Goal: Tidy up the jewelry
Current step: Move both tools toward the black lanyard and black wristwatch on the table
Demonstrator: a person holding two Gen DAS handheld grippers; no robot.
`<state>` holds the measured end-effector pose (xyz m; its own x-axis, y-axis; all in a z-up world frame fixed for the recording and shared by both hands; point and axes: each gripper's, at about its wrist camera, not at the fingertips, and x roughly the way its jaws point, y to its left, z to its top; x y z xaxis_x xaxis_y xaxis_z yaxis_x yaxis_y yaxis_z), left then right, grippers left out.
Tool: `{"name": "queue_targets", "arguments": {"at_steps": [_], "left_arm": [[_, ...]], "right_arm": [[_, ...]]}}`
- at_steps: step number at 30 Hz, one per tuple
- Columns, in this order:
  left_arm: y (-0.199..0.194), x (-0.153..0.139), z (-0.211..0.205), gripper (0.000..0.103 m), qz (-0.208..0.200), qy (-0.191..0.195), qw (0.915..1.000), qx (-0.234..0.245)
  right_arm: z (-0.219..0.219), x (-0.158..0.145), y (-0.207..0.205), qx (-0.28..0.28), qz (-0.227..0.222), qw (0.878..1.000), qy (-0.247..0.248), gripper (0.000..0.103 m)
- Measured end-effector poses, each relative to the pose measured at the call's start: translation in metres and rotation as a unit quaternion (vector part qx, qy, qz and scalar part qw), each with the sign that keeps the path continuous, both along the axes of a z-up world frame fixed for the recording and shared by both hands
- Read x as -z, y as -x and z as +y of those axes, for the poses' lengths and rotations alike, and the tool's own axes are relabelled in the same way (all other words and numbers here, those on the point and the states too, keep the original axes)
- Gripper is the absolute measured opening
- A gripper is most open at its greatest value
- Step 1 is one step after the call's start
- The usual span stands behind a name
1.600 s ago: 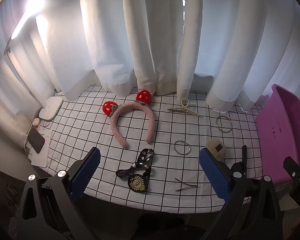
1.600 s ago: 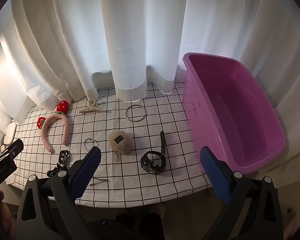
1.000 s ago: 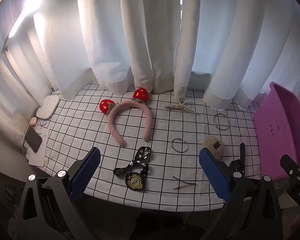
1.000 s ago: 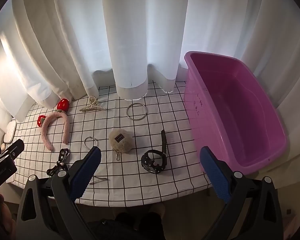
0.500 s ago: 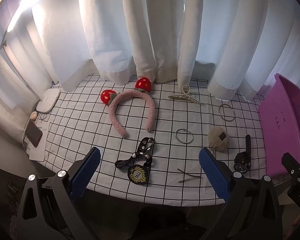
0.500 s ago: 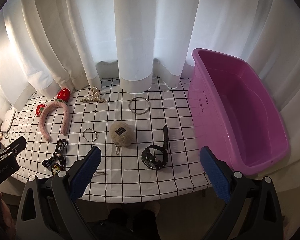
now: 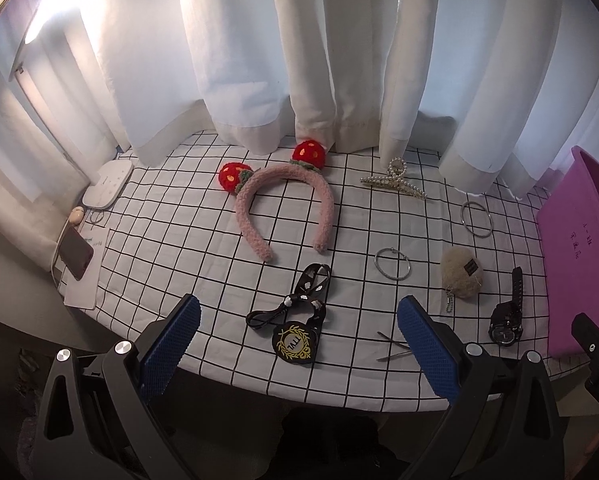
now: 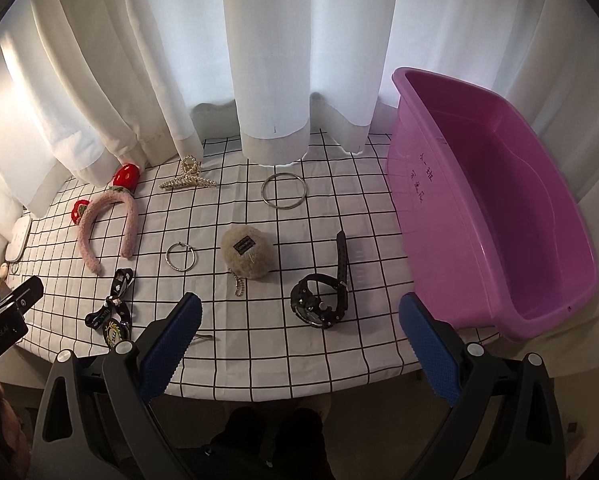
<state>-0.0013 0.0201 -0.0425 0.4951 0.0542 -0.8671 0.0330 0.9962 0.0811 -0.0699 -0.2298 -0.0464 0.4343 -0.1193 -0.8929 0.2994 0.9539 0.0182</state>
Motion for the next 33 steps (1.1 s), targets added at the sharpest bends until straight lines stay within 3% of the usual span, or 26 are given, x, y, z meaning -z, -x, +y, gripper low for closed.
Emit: {"name": "queue_targets", "arguments": {"at_steps": [22,27,33], "left_arm": [[-0.003,0.017,0.005,0.097,0.020,-0.001,0.9998,0.002],[-0.001,0.027,0.014,0.097,0.023,0.011,0.9997,-0.005],[-0.009,0.063,0.047,0.097,0.051,0.016,0.9979,-0.038]], "right_arm": [[-0.001,0.016,0.000,0.004,0.008,1.000,-0.008,0.094],[-0.011,0.034,0.003,0.012,0.021,1.000,-0.019,0.094],[-0.029,0.072,0.003,0.024,0.038,0.997,-0.063,0.094]]}}
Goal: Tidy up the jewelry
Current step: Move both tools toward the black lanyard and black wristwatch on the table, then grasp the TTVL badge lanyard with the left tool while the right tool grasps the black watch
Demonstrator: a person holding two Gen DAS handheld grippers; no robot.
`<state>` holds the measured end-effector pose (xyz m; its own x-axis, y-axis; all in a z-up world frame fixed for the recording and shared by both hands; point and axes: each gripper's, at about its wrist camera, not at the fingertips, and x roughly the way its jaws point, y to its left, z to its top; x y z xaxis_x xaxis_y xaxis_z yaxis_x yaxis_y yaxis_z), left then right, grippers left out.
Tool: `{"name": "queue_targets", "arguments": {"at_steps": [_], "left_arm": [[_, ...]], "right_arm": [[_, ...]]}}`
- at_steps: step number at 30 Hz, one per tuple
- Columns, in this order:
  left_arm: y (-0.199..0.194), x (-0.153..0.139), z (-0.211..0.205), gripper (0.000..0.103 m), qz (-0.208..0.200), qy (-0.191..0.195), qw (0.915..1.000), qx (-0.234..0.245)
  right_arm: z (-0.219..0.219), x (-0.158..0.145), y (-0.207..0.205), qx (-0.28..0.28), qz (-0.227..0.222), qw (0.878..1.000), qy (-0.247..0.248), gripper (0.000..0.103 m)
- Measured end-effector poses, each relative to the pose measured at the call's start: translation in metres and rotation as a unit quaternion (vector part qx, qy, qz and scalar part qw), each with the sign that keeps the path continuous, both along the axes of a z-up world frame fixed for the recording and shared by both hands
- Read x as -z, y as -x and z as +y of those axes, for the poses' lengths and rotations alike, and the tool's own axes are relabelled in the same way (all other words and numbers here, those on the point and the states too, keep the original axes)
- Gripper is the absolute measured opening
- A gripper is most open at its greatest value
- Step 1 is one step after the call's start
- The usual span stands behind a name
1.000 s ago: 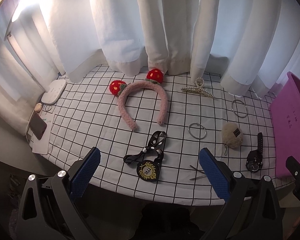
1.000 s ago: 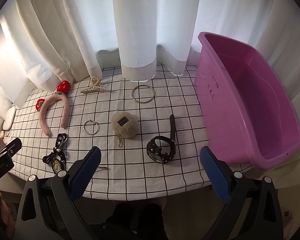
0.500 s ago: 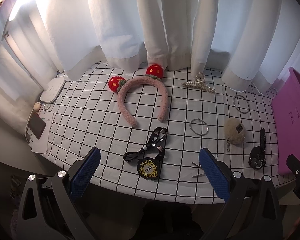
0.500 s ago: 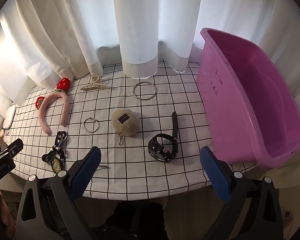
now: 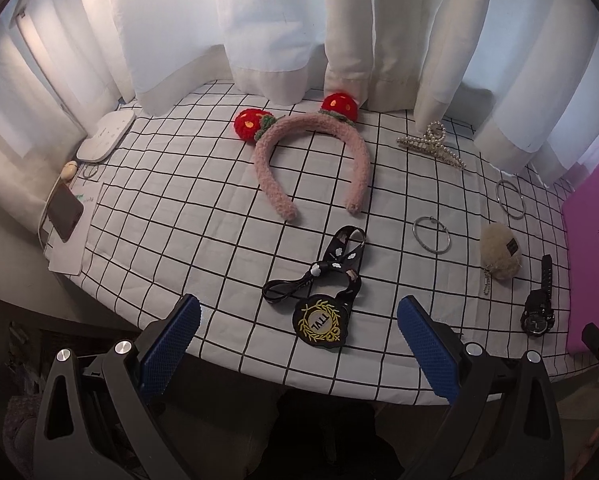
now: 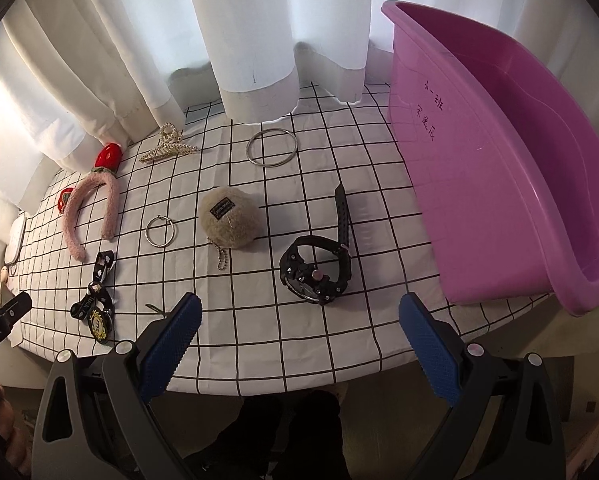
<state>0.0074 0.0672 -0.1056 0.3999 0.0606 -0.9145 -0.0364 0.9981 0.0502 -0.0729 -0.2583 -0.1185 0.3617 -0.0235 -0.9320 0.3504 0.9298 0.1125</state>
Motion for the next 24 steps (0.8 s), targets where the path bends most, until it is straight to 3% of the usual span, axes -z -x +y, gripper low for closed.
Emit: {"name": "queue_targets", "arguments": {"at_steps": [5,12,17,24], "left_arm": [[-0.009,0.036,0.016,0.097,0.015,0.025,0.9995,0.009],[-0.020,0.078,-0.001,0.097,0.016,0.009,0.9980,0.060],[-0.016,0.097,0.013,0.097,0.046,0.052,0.9970,0.035],[-0.013,0.120,0.004,0.097,0.057,0.034,0.9969,0.041]], "right_arm": [[-0.006,0.031,-0.007,0.003,0.019,1.000,0.002,0.094],[-0.006,0.060,-0.020,-0.004,0.034,0.999,0.012,0.094],[-0.003,0.070,-0.017,-0.006,0.041,0.999,0.023,0.094],[-0.007,0.088,-0.016,0.002,0.053,0.998,0.021,0.094]]}}
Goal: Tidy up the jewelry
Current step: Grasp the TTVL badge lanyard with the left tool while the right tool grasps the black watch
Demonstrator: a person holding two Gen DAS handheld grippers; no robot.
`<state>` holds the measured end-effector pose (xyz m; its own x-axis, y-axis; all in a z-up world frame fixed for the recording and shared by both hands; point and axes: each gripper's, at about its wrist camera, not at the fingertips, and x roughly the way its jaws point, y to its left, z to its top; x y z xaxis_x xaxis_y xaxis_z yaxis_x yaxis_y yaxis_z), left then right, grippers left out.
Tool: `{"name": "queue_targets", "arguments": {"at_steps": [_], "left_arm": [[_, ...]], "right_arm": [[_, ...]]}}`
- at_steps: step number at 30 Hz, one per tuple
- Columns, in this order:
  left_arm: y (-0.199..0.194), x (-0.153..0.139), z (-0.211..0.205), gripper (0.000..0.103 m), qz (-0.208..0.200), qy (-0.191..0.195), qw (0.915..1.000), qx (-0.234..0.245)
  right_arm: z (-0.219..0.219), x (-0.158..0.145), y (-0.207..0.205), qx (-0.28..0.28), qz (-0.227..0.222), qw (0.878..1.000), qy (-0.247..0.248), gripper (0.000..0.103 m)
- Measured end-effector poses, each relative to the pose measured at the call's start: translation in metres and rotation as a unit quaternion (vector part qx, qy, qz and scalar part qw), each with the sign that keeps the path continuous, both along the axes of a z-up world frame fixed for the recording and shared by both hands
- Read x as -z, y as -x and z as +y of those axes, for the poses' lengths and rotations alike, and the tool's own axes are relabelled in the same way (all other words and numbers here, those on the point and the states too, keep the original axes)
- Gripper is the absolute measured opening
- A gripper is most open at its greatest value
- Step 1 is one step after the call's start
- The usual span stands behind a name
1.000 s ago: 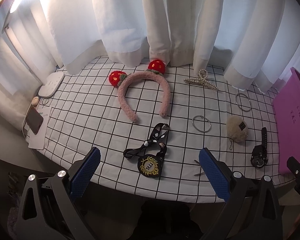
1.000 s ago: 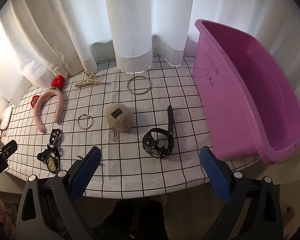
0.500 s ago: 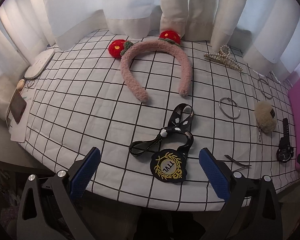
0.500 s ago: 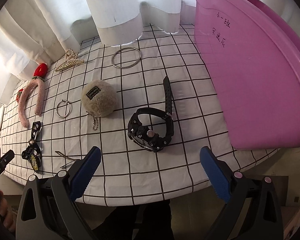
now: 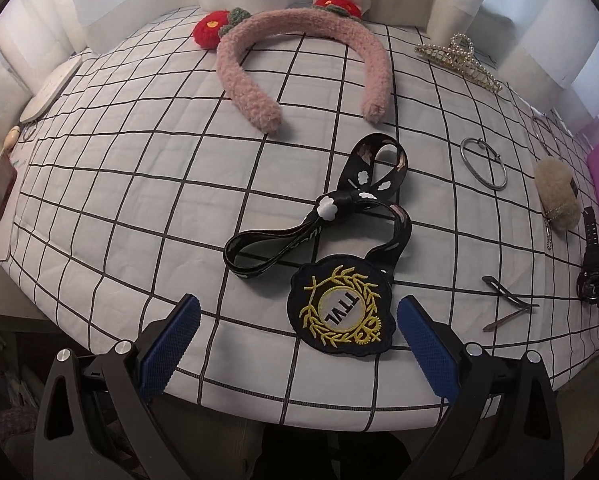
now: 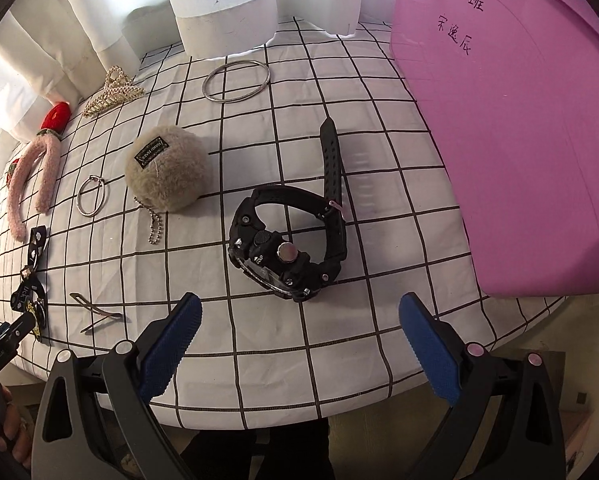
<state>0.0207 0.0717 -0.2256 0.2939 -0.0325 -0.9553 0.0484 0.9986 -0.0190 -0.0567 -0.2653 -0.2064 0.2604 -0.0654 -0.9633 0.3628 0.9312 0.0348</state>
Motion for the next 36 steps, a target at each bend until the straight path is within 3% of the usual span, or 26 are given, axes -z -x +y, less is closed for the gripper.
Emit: {"name": "queue_targets", "arguments": {"at_steps": [17,22,31,36], "left_arm": [[-0.009,0.018,-0.012,0.098,-0.019,-0.009,0.9998,0.001],[-0.011,0.019,-0.014,0.098,-0.029,-0.008,0.9995,-0.007],[0.000,0.020,-0.014,0.098,-0.037,-0.007,0.9992,-0.013],[-0.002,0.018,-0.012,0.097,-0.039,-0.005,0.9991,-0.017]], "right_arm": [[-0.016,0.033,-0.026,0.032,0.021,0.999,-0.024,0.094],[-0.015,0.043,-0.035,0.026,0.031,0.999,-0.001,0.094],[-0.010,0.044,-0.038,-0.002,-0.006,1.000,0.016,0.095],[-0.008,0.043,-0.035,-0.005,-0.002,1.000,0.009,0.093]]}}
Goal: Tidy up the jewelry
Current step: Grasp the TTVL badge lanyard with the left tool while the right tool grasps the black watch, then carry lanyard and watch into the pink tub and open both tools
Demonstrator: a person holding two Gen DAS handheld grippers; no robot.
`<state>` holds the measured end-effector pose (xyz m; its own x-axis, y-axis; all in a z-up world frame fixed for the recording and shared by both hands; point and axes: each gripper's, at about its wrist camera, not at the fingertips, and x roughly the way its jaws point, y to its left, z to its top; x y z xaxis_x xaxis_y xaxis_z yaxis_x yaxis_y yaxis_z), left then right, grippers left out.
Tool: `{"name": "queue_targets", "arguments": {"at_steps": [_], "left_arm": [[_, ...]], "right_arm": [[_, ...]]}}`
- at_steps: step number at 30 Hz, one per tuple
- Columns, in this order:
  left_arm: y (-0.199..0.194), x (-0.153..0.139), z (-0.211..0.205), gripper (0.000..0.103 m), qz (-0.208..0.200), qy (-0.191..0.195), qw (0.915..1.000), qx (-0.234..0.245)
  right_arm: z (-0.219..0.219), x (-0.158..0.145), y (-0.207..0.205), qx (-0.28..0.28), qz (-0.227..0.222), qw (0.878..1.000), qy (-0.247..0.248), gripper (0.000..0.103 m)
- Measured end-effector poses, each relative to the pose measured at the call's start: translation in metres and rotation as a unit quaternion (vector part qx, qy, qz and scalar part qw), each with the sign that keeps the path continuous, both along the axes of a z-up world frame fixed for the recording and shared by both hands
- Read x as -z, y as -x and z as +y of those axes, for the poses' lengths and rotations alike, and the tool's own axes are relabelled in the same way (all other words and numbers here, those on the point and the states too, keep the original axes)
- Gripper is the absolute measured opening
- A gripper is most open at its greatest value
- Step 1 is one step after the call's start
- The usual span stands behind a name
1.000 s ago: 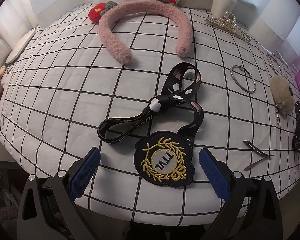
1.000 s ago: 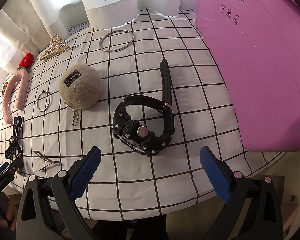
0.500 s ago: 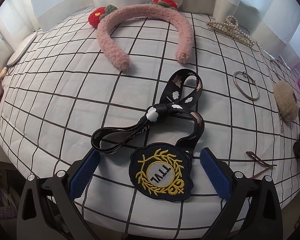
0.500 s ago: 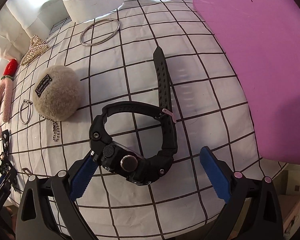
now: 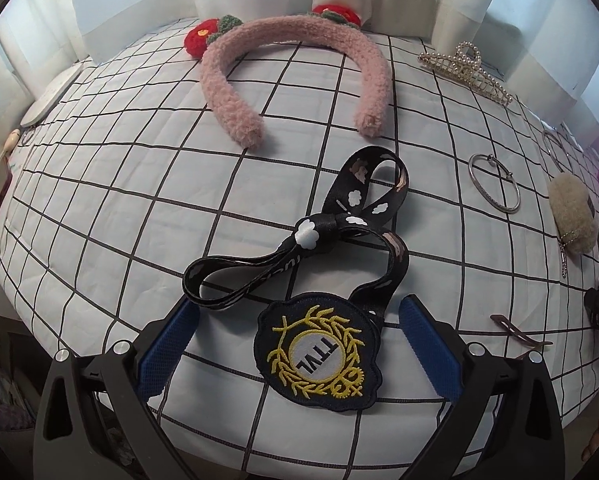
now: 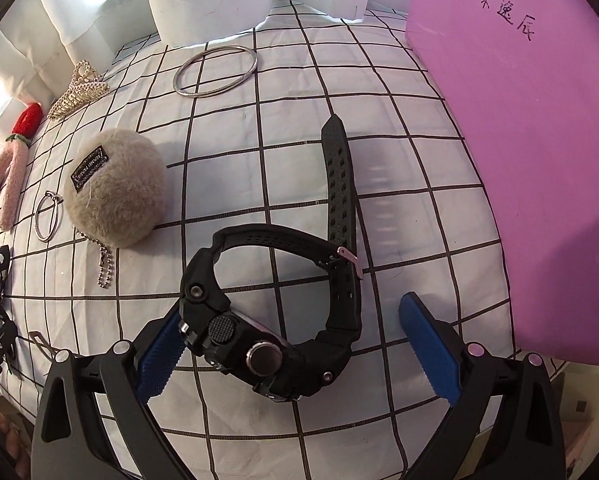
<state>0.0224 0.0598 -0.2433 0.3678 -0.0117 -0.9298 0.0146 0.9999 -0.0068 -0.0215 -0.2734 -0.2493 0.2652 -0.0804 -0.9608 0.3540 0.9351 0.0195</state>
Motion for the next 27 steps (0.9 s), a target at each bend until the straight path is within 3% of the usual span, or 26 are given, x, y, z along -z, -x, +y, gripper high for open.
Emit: {"name": "queue_targets", "arguments": {"at_steps": [2,3,4,6,8,9,10,17,27], "left_arm": [[-0.001,-0.002,0.000,0.091,-0.003,0.000,1.0000,0.007],[0.000,-0.004,-0.001,0.084,-0.007,0.001,0.9999,0.011],[0.002,-0.007,-0.003,0.073,-0.012,0.001,0.9998,0.016],[0.004,-0.010,-0.008,0.055,-0.019,0.002,0.9994,0.029],[0.006,-0.013,-0.012,0.037,-0.025,0.002,0.9989,0.040],[0.007,-0.014,-0.015,0.021,-0.027,0.000,0.9985,0.047],[0.008,-0.014,-0.018,0.016,-0.027,-0.003,0.9982,0.053],[0.006,-0.022,-0.009,0.012,-0.026,0.018,0.9986,0.043],[0.004,-0.085,-0.007,0.012,-0.087,0.044,0.9941,0.047]], "right_arm": [[-0.003,-0.001,-0.001,-0.007,-0.004,1.000,0.000,0.093],[-0.001,-0.002,0.001,-0.009,-0.006,1.000,0.000,0.091],[0.000,-0.004,0.002,-0.011,-0.009,1.000,0.002,0.089],[0.006,-0.010,0.004,-0.022,-0.017,1.000,0.005,0.068],[0.008,-0.011,0.003,-0.023,-0.016,1.000,0.004,0.068],[0.009,-0.011,0.003,-0.022,-0.017,1.000,0.003,0.068],[0.010,-0.011,0.003,-0.023,-0.018,1.000,0.004,0.068],[0.013,-0.018,0.009,-0.016,-0.032,0.999,-0.013,0.067],[0.010,-0.059,0.013,-0.033,-0.078,0.996,-0.016,0.067]]}}
